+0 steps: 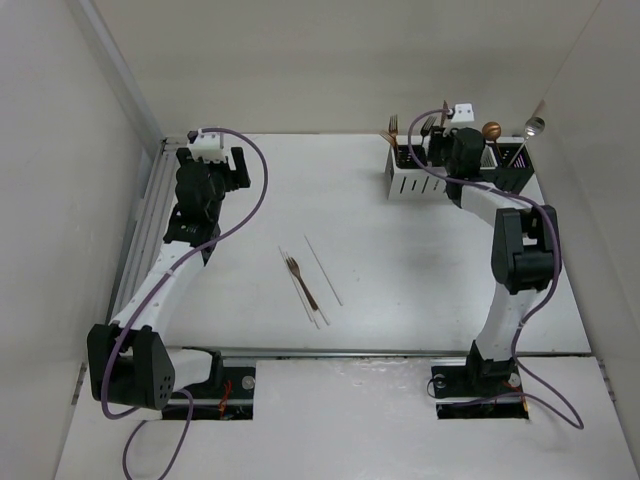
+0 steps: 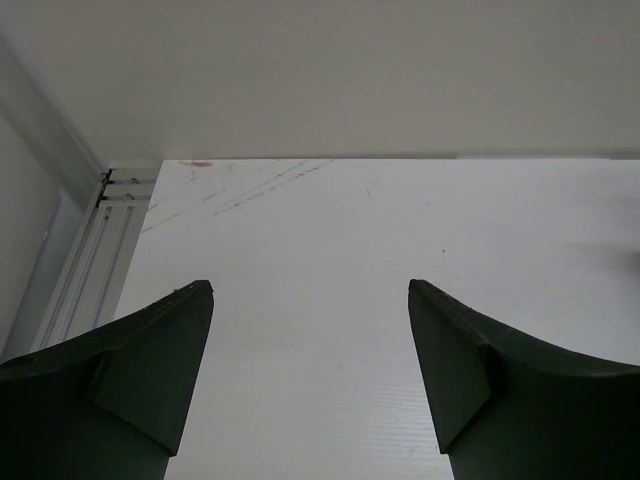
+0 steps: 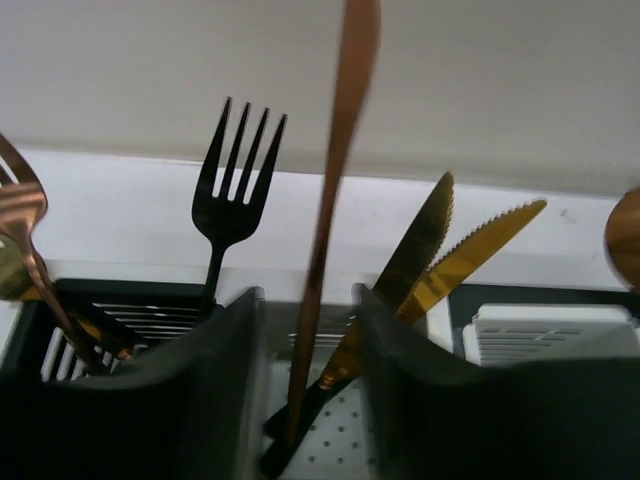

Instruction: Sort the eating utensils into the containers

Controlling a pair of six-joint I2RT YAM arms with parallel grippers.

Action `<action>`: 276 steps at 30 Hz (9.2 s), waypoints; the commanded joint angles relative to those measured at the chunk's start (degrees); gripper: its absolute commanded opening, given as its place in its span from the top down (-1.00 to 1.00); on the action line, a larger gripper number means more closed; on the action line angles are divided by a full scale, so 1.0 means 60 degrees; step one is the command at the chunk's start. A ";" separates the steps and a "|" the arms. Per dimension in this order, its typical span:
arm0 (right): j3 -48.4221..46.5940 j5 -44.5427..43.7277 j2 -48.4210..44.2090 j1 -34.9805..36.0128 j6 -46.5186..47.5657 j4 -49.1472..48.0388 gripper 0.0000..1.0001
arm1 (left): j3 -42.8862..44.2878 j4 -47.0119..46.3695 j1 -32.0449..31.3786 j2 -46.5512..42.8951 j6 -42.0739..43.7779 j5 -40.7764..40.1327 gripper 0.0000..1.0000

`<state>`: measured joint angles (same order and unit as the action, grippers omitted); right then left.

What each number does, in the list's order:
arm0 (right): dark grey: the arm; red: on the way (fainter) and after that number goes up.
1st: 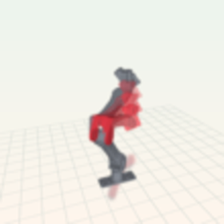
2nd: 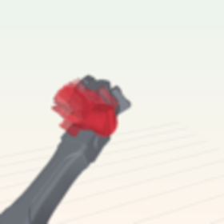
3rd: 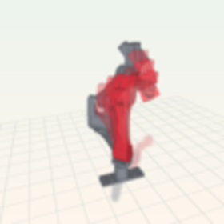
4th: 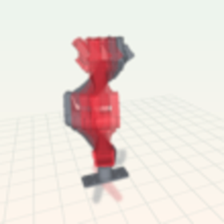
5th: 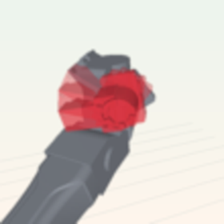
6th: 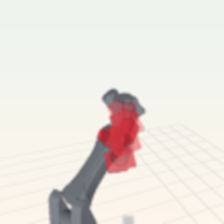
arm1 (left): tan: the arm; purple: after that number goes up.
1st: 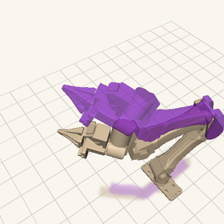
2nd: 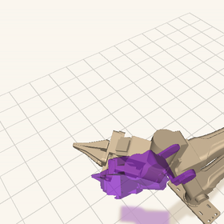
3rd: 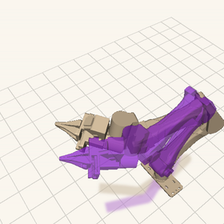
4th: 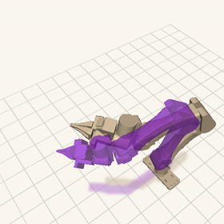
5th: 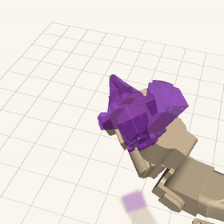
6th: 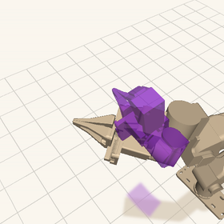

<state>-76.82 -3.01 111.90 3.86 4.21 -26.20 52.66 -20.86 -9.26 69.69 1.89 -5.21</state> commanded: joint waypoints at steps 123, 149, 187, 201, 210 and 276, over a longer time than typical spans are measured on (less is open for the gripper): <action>-0.0586 0.2127 -0.1584 -0.2152 -0.0071 0.0748 1.00 | -0.0032 0.1573 0.0239 -0.1771 -0.0549 -0.0830 -0.55; -0.0454 0.0384 -0.2788 0.3512 0.0104 0.6706 -0.48 | -0.0485 0.1749 0.0239 -0.2371 -0.1223 -0.0860 -0.55; -0.1525 -0.0919 0.1611 0.9391 -0.2342 0.9566 0.91 | -0.1790 0.2906 0.0239 -0.4760 -0.2073 -0.0948 -0.55; -0.0659 -0.1374 0.0203 0.9391 -0.2239 0.9112 1.00 | -0.1702 0.2906 0.0239 -0.4935 -0.2073 -0.0860 -0.55; -0.0746 -0.1184 -0.0836 0.9391 -0.1067 0.8819 0.93 | -0.1893 0.3007 0.0239 -0.5198 -0.2073 -0.0948 -0.55; -0.1188 -0.1799 -0.3882 0.4737 -0.0380 0.6158 1.00 | -0.1981 0.3375 0.0503 -0.5097 -0.1868 -0.1109 -0.55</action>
<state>-86.24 -12.12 93.62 37.76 0.75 21.78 40.47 1.10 -6.74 38.94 -9.91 -11.14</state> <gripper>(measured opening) 0.010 0.777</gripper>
